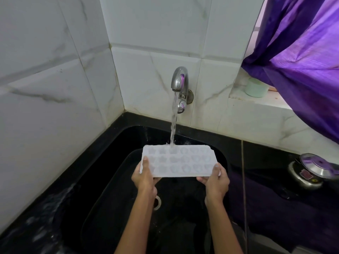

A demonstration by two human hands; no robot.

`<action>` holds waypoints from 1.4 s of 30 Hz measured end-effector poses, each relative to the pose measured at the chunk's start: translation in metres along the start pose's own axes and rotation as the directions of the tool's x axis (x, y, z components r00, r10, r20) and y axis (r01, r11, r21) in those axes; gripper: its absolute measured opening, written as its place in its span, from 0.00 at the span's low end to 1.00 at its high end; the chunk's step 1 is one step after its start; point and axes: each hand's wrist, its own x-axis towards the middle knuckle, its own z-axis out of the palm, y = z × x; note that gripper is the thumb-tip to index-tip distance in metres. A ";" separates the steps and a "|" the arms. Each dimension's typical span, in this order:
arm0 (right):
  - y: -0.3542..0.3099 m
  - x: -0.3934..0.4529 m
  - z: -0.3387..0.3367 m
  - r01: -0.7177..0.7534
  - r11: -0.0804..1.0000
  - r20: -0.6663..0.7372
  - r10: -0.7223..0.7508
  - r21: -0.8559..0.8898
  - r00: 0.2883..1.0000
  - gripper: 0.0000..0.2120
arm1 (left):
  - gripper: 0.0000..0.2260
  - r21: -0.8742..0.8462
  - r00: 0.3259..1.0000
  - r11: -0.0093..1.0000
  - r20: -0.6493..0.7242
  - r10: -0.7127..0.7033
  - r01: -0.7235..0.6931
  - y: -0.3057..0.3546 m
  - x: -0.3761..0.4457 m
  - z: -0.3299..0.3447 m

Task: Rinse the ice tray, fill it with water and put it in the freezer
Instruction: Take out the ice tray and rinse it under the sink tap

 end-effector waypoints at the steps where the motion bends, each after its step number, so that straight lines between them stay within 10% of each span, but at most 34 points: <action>1: 0.001 -0.001 0.002 0.000 1.000 0.009 0.000 -0.007 1.000 0.16 | 0.13 -0.006 1.000 1.000 -0.013 0.006 -0.006 0.001 0.000 -0.004; 31: 0.000 -0.029 0.086 0.006 0.990 0.255 0.031 -0.144 0.967 0.14 | 0.14 -0.143 0.999 0.989 -0.031 0.028 -0.032 0.048 0.036 -0.069; 35: -0.010 -0.019 0.091 0.144 0.907 0.262 -0.039 -0.395 0.964 0.14 | 0.14 -0.165 0.999 0.986 -0.049 0.016 -0.024 0.046 0.040 -0.065; 38: -0.028 -0.008 0.096 0.332 0.618 0.293 -0.168 -0.713 0.941 0.18 | 0.15 -0.169 0.999 0.986 -0.045 0.010 -0.018 0.044 0.041 -0.057; 42: -0.067 0.006 0.108 0.463 0.686 0.287 -0.364 -0.561 0.886 0.21 | 0.13 -0.162 1.000 0.987 -0.006 -0.022 0.021 0.039 0.038 -0.044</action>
